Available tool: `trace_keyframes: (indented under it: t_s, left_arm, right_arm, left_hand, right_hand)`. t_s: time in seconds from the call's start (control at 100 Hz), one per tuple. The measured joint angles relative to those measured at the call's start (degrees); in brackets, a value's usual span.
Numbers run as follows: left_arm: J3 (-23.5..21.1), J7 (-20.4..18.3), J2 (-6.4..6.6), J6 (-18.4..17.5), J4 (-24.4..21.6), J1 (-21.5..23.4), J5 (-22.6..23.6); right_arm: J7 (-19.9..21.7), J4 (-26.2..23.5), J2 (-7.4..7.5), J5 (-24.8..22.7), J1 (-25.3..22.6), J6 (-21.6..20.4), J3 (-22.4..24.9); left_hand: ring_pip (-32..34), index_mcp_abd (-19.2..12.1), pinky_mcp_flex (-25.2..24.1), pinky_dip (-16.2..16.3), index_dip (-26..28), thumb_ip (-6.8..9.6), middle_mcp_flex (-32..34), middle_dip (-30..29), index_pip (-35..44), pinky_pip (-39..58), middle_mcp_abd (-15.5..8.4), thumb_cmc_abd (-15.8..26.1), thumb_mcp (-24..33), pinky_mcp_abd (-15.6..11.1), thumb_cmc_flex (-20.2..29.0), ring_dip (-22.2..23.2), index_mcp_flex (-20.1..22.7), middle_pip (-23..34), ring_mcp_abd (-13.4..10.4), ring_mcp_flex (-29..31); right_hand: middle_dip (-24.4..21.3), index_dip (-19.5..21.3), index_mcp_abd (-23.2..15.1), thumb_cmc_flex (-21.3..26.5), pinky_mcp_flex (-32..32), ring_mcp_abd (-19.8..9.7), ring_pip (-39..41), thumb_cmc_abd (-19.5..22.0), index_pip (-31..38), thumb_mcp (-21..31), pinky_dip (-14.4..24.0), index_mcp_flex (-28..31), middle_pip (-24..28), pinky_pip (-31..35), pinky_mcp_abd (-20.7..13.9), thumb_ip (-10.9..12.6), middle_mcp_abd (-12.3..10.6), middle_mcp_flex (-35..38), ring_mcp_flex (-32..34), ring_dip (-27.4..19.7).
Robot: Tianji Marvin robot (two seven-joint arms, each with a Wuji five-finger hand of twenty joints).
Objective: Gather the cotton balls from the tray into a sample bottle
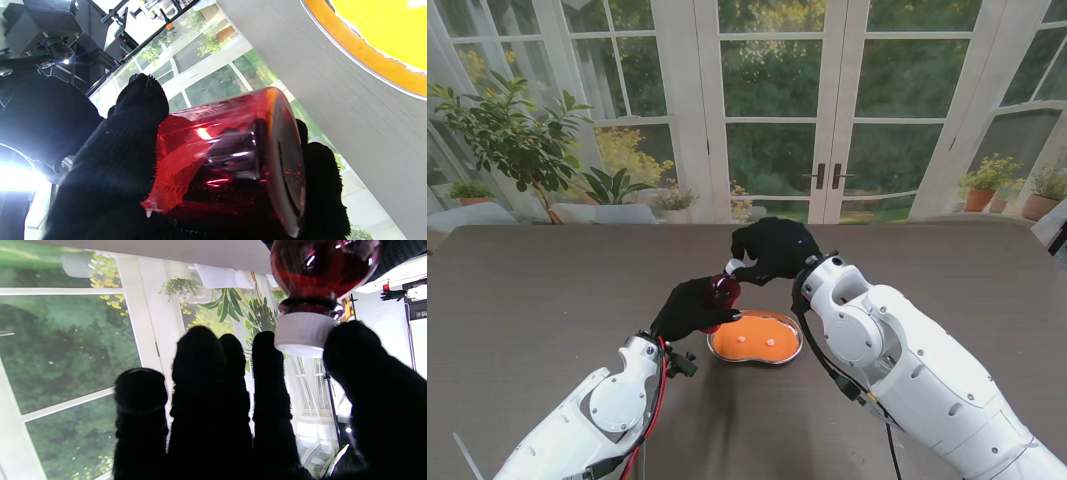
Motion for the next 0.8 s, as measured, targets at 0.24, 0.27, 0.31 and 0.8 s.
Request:
trace_keyframes:
  t_s: [0.24, 0.27, 0.31, 0.8]
  left_arm:
    - [0.0, -0.07, 0.03, 0.08, -0.06, 0.0, -0.07]
    - [-0.01, -0.08, 0.03, 0.09, -0.06, 0.0, -0.07]
    - [-0.02, -0.09, 0.04, 0.1, -0.07, 0.0, -0.07]
    - [-0.12, -0.16, 0.09, 0.17, -0.26, 0.06, 0.0]
  right_arm:
    - [-1.97, 1.02, -0.32, 0.75, 0.26, -2.09, -0.19]
    - [-2.2, 1.12, -0.35, 0.71, 0.31, -2.27, -0.27]
    - [-2.37, 1.18, -0.37, 0.63, 0.35, -2.44, -0.35]
    - [-4.13, 1.48, -0.48, -1.18, 0.43, -3.92, -0.69]
  left_hand:
    - [0.0, 0.01, 0.0, 0.0, -0.01, 0.0, 0.0, 0.0, 0.0, 0.0, 0.0, 0.0, 0.0, 0.0, 0.0, 0.0, 0.0, 0.0, 0.0, 0.0]
    - [0.0, 0.01, 0.0, 0.0, -0.01, 0.0, 0.0, 0.0, 0.0, 0.0, 0.0, 0.0, 0.0, 0.0, 0.0, 0.0, 0.0, 0.0, 0.0, 0.0]
    - [0.0, 0.01, 0.0, 0.0, -0.01, 0.0, 0.0, 0.0, 0.0, 0.0, 0.0, 0.0, 0.0, 0.0, 0.0, 0.0, 0.0, 0.0, 0.0, 0.0]
    - [0.0, 0.02, -0.01, 0.0, -0.01, 0.0, 0.0, 0.01, 0.0, 0.0, 0.01, 0.0, 0.0, 0.0, 0.0, 0.0, 0.0, 0.0, 0.0, 0.0]
  right_hand:
    - [0.88, -2.1, 0.01, 4.01, 0.75, -1.16, -0.51, -8.09, 0.58, 4.38, -0.1, -0.66, -0.16, 0.0, 0.0, -0.57, -0.44, 1.07, 0.64, 0.0]
    - [0.9, -2.1, 0.01, 4.17, 0.81, -1.33, -0.55, -8.7, 0.58, 5.02, -0.1, -0.66, -0.16, 0.0, 0.0, -0.57, -0.44, 1.07, 0.65, 0.0]
    - [0.92, -2.16, 0.01, 4.69, 0.84, -1.4, -0.62, -9.26, 0.58, 5.47, -0.11, -0.74, -0.16, 0.0, 0.0, -0.75, -0.46, 1.07, 0.65, 0.0]
    - [1.37, 5.03, 1.4, 7.4, 2.09, -2.77, -2.06, -15.82, -5.19, 9.85, -0.76, -1.81, -0.84, 0.0, -1.28, 1.26, -1.0, 0.4, 1.36, 0.0]
